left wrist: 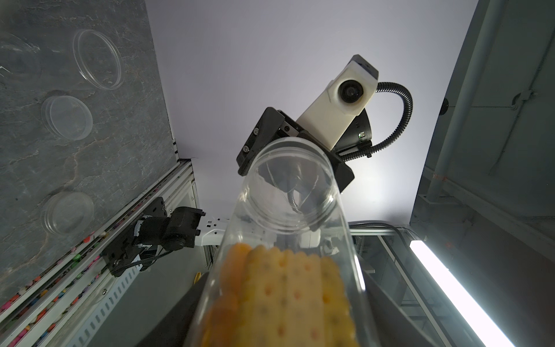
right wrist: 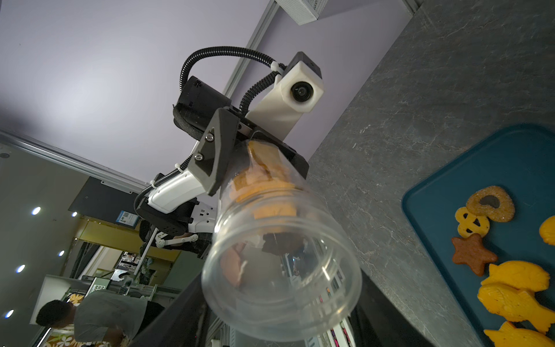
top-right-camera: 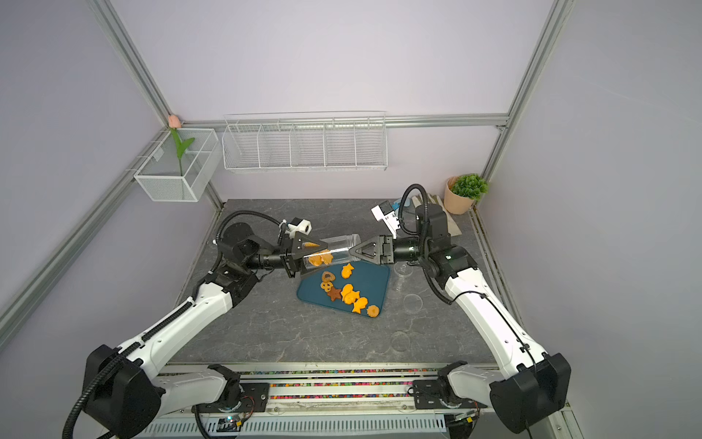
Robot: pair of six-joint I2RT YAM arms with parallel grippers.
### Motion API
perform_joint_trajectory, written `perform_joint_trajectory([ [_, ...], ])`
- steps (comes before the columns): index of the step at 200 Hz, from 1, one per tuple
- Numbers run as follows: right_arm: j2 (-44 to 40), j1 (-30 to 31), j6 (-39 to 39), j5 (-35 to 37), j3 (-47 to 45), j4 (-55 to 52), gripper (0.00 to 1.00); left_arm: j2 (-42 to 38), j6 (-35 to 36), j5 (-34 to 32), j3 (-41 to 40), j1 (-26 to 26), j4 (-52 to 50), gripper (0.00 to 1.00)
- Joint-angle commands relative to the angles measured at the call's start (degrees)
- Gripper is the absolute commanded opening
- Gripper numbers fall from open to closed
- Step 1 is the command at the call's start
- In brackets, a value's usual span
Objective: Pour the cookies out of the jar
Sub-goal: Open the lid of the jar, then place the lid at the center of the board.
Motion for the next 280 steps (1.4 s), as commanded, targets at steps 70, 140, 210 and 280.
perform_joint_trajectory([
  [70,-3.78,-2.79,-5.2,0.27,-2.29,-2.6,0.71,-0.13,-0.92,0.79,0.83,0.19,1.94,0.7],
  [140,-6.99,-4.16,-3.86,0.03,-3.58,-4.74,0.71,0.34,-0.87,0.62,1.08,0.14,2.29,0.7],
  [210,-13.42,-4.12,-12.75,5.36,-4.41,-28.08,0.71,-0.03,-0.85,-0.25,1.4,0.15,3.0,0.7],
  [280,-26.14,0.99,-6.67,19.68,-17.84,-40.37,0.7,-1.82,-0.68,-1.21,-0.7,0.19,3.62,0.7],
])
